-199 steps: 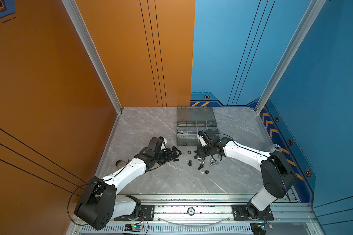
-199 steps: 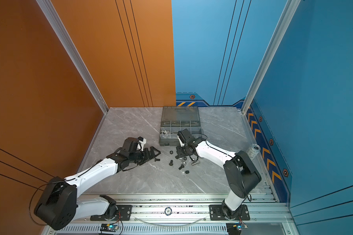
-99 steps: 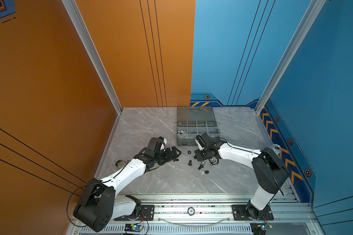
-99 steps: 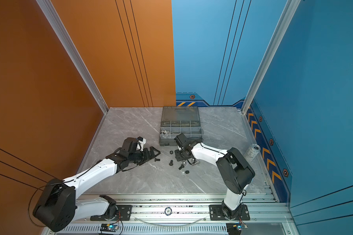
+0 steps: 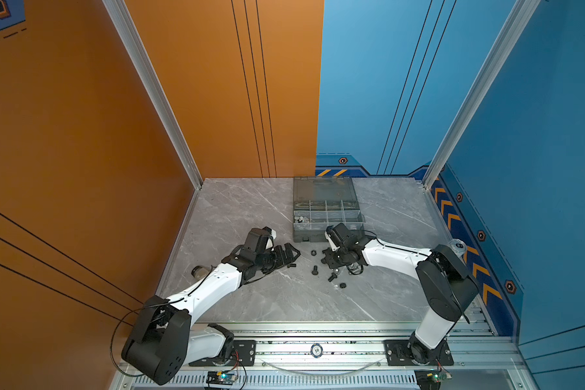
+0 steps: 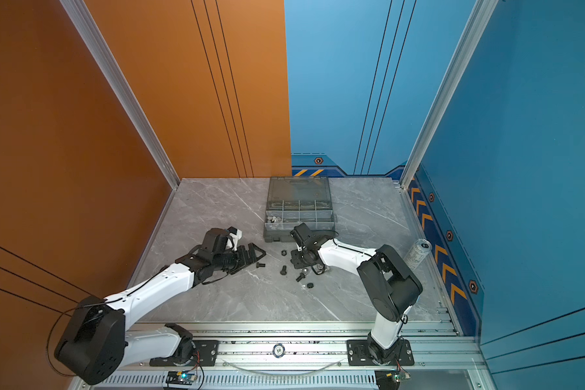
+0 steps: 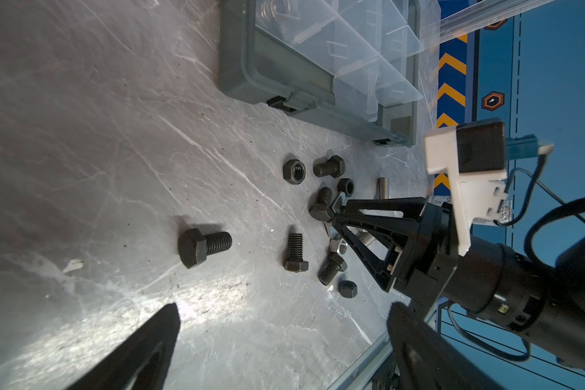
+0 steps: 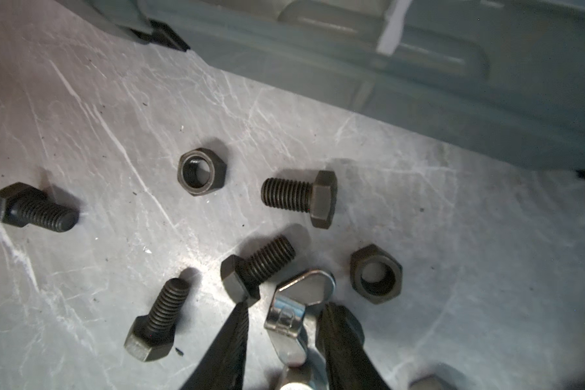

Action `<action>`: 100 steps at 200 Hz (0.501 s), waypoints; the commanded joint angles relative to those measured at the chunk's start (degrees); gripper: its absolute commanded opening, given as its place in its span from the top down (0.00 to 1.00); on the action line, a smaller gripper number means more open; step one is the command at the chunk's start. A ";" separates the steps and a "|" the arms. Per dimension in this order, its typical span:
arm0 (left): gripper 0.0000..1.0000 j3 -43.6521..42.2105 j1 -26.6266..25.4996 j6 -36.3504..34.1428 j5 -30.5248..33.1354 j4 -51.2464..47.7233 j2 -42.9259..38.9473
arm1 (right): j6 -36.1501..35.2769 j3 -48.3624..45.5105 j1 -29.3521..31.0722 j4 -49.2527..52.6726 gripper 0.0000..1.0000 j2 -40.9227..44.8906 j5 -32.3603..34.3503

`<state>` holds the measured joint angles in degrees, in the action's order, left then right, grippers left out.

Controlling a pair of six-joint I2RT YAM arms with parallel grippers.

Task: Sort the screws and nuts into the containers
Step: 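Lower and close the right gripper on the silver wing nut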

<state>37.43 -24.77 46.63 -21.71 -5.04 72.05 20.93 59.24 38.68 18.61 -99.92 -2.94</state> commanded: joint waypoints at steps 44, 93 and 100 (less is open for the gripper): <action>0.02 -0.39 -0.37 0.54 0.56 -1.82 -2.09 | 0.34 -0.68 -0.49 -0.89 0.65 -2.31 0.40; 0.02 -0.52 -0.62 0.55 0.73 -1.91 -2.18 | 0.34 -0.53 -0.53 -0.86 0.67 -3.43 0.68; 0.02 -0.60 -0.57 0.56 0.80 -1.97 -2.26 | 0.39 -0.52 -0.53 -0.70 0.67 -3.65 0.67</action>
<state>37.43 -24.86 47.03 -21.67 -5.69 70.91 20.93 59.22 38.57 16.82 -101.82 -2.92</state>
